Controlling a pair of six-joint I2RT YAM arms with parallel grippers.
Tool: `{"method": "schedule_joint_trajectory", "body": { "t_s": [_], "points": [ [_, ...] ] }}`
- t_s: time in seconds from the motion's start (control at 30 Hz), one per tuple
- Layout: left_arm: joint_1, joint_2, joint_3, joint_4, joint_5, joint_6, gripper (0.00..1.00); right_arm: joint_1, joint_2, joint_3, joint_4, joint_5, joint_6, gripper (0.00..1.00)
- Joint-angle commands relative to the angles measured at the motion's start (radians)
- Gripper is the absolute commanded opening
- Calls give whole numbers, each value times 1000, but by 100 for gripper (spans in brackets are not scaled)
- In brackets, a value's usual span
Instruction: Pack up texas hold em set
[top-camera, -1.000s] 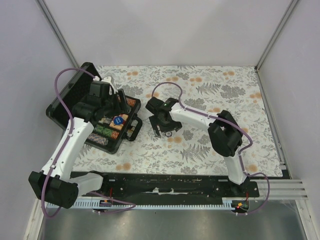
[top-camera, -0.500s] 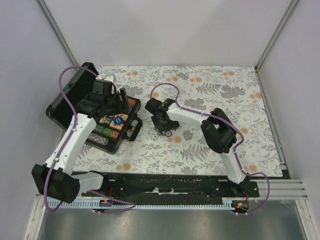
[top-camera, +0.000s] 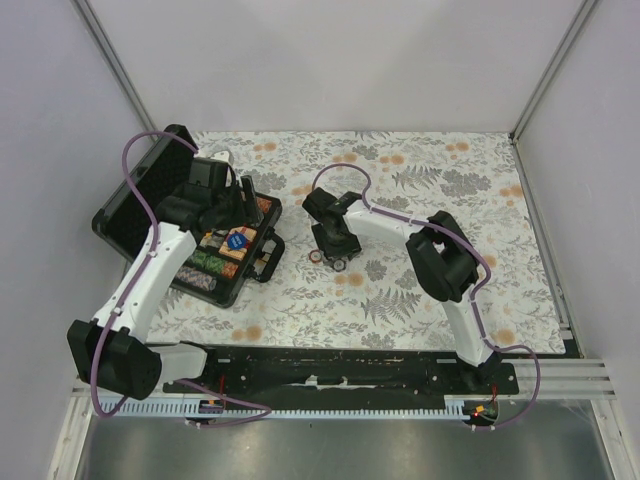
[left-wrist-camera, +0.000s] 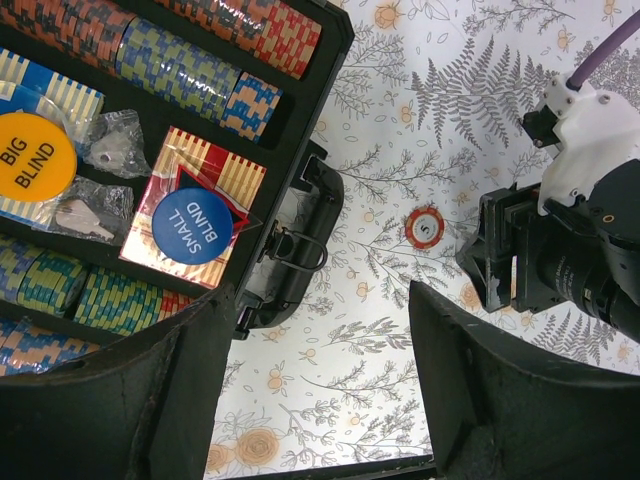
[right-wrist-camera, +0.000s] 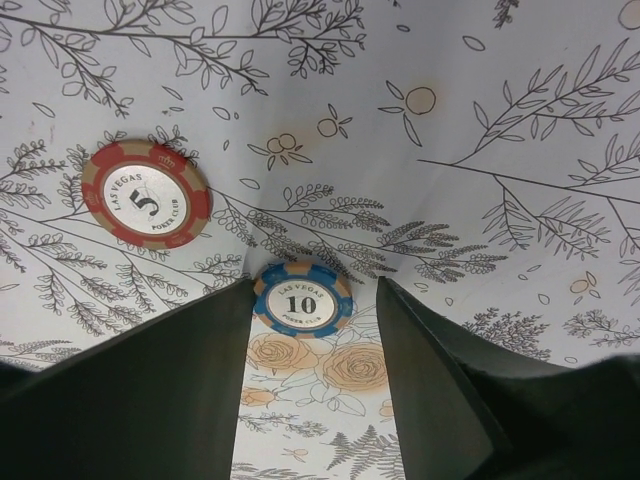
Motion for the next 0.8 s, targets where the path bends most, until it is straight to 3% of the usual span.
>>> {"method": "schedule_joint_trajectory", "body": {
  "t_s": [0.0, 0.2, 0.5, 0.77],
  "points": [
    [0, 11, 28, 48, -23, 23, 76, 4, 16, -55, 7, -33, -5, 63],
    [1, 19, 31, 58, -20, 11, 75, 5, -9, -44, 8, -15, -6, 73],
    [1, 23, 29, 55, -18, 5, 75, 4, 14, -37, 5, -19, -20, 66],
    [0, 20, 22, 57, -15, -1, 75, 5, -10, -73, -53, -35, 12, 68]
  ]
}}
